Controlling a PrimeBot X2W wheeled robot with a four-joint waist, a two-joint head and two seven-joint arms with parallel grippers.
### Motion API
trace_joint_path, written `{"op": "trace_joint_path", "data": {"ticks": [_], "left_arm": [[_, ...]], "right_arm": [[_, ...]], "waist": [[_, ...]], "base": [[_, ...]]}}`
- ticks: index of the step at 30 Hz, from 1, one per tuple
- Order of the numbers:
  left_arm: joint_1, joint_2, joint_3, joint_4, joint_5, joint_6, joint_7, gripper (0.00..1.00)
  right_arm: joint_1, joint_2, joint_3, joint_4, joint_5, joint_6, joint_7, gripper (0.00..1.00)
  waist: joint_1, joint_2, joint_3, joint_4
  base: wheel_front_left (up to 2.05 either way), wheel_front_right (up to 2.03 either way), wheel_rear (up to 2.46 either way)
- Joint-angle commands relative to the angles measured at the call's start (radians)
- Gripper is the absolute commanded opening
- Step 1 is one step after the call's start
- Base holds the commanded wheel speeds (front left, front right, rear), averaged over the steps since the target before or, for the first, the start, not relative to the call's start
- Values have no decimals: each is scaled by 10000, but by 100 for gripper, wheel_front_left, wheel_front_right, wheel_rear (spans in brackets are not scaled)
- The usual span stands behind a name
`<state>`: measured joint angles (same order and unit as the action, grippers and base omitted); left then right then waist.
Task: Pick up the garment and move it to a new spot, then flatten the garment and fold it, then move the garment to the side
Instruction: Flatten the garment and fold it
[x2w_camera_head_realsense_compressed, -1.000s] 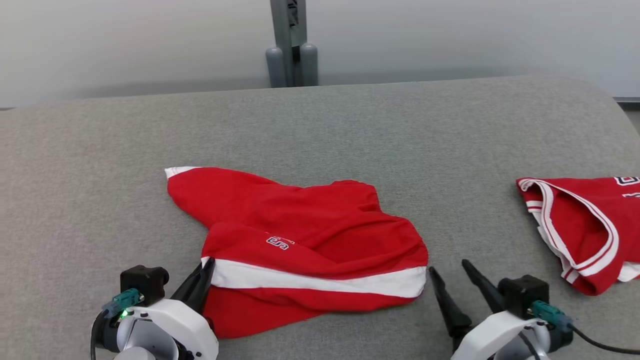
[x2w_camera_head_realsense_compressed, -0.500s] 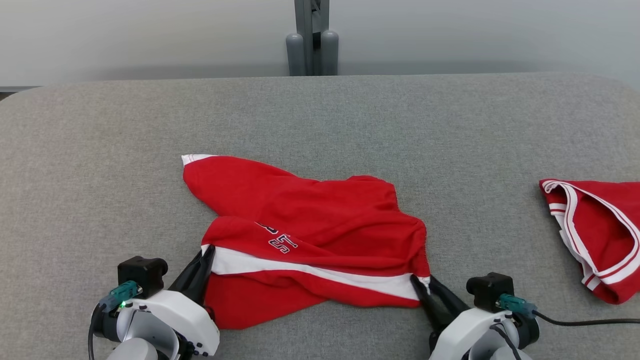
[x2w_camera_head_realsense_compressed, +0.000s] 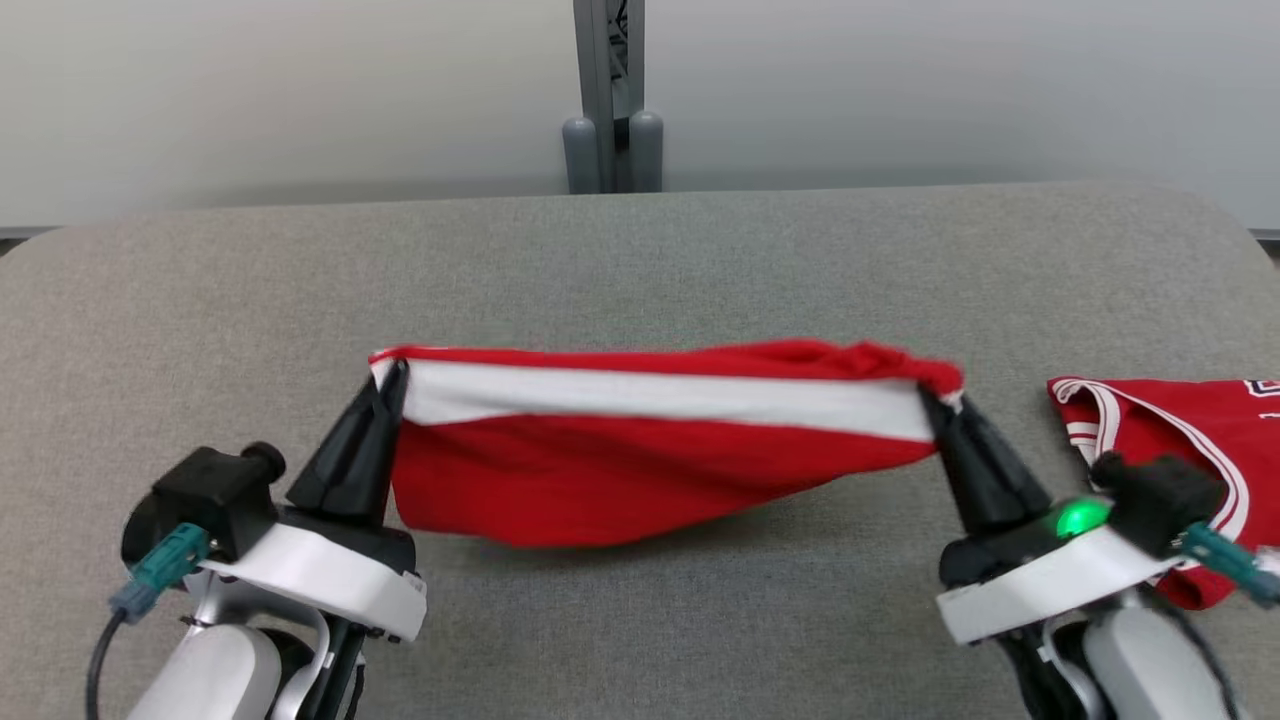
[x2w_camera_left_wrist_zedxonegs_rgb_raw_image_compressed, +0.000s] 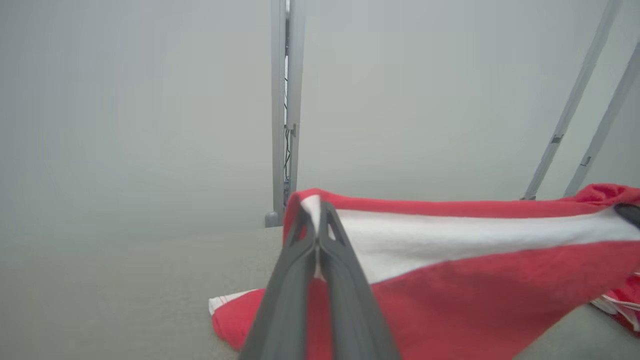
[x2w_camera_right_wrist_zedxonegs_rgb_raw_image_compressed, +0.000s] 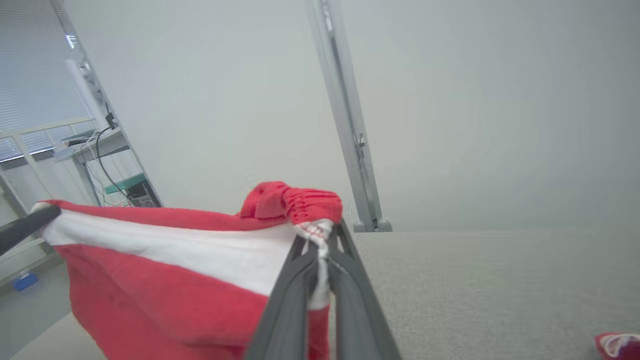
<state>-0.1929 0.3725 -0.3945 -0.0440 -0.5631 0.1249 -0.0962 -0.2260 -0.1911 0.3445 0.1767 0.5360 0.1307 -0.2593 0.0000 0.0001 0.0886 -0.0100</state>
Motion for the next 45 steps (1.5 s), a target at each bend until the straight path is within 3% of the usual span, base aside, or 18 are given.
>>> {"op": "trace_joint_path", "data": {"ticks": [1, 12, 18, 23, 27, 34, 35, 40, 45], "left_arm": [[-33, 83, 67, -182, 75, 82, 17, 0], [-468, 924, 503, -4054, 1634, 1411, 624, 0], [-672, 1068, 425, -5459, 2147, 1708, 1089, 0], [-987, 1095, 441, -5633, 2165, 1697, 1304, 0], [-1555, 1020, 561, -5030, 1849, 1445, 1208, 0], [-4080, 615, 526, -1998, 1028, 304, 1146, 0], [-4080, 615, 526, -1998, 1028, 304, 1146, 0], [-6985, -4, 277, 1077, 895, -551, 1129, 0], [-9620, -629, 215, 4460, 963, -1163, 586, 0]], "right_arm": [[115, -65, -97, -233, -11, 3, 21, 0], [568, 144, -1635, -4583, -886, 3, 1589, 0], [887, 463, -1992, -5707, -1189, 3, 2281, 0], [646, 533, -2072, -5840, -1291, 3, 2485, 0], [-118, 302, -2031, -5237, -1557, 3, 2391, 0], [-2948, -312, -1453, -2804, -1317, 3, 1964, 0], [-2948, -312, -1453, -2804, -1317, 3, 1964, 0], [-5879, -692, -690, -341, -934, 4, 1356, 0], [-8554, -464, 139, 2713, -161, 1, 542, 0]], "waist": [[0, -1, -82, -43], [0, -1, -561, -104], [0, -1, -562, -86], [0, -1, -350, -108], [0, -1, -34, -131], [0, -1, 1032, 5], [0, -1, 1032, 5], [0, -1, 2053, 198], [0, -1, 2665, 218]], "base": [[0, 0, 0], [0, 0, 0], [0, 0, 0], [0, 0, 0], [0, 0, 0], [0, 0, 0], [0, 0, 0], [0, 0, 0], [0, 0, 0]]}}
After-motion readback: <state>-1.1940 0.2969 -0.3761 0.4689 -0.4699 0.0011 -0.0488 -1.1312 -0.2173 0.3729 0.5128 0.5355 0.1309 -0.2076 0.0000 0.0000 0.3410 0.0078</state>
